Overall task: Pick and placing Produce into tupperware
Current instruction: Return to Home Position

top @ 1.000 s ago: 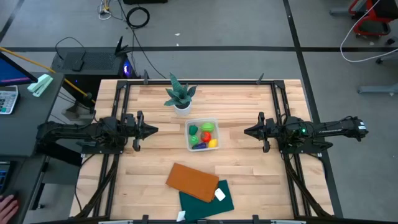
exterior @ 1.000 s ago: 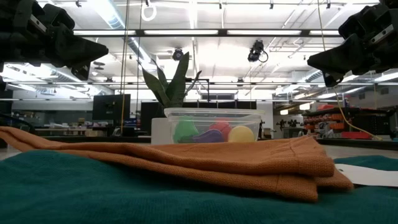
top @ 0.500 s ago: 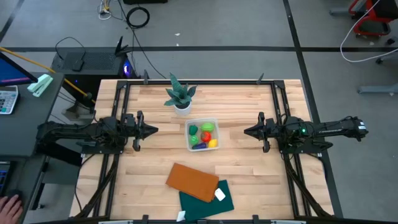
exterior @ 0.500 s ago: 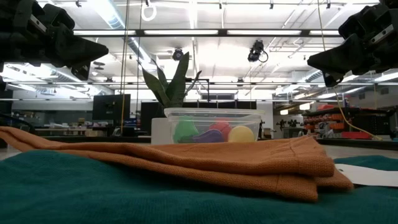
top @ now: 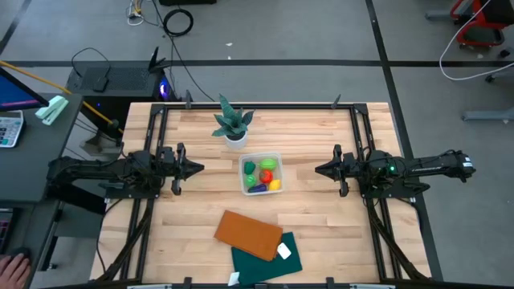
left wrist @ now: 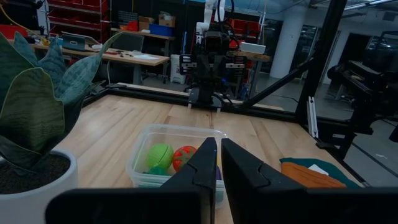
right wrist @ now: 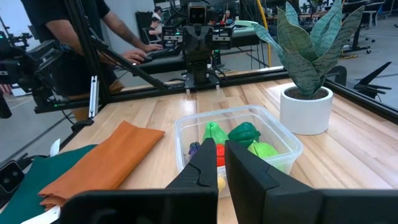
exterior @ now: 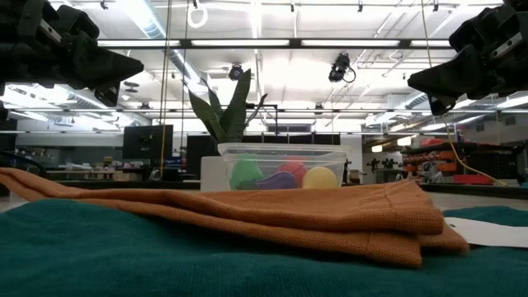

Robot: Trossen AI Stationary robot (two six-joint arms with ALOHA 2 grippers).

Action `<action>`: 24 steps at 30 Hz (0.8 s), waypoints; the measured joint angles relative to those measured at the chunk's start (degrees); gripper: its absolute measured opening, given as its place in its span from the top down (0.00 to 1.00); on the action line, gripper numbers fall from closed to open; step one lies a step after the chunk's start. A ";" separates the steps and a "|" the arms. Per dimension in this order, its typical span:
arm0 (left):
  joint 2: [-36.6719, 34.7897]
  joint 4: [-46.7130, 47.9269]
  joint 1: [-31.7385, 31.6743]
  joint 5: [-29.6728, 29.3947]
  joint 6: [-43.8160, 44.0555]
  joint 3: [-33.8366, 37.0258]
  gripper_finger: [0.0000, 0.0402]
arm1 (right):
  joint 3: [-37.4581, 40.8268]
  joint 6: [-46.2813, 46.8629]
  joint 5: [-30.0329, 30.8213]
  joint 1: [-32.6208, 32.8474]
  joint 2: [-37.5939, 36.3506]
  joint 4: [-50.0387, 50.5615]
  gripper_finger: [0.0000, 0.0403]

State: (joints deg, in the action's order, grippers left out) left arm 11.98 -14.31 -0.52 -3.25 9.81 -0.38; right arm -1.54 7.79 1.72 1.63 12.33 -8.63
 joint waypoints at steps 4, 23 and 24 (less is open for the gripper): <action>0.01 0.01 0.00 -0.01 -0.01 -0.01 0.92 | 0.02 0.00 -0.02 -0.01 -0.02 0.01 1.00; 0.00 0.00 0.01 -0.01 -0.02 0.00 0.93 | 0.02 0.02 -0.31 0.00 -0.01 0.00 1.00; 0.00 0.01 0.00 -0.01 0.00 -0.01 0.93 | 0.00 0.02 -0.29 0.01 -0.02 -0.01 1.00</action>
State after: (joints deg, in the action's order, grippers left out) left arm 11.98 -14.29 -0.52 -3.26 9.81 -0.39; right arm -1.54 7.81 1.43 1.65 12.32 -8.64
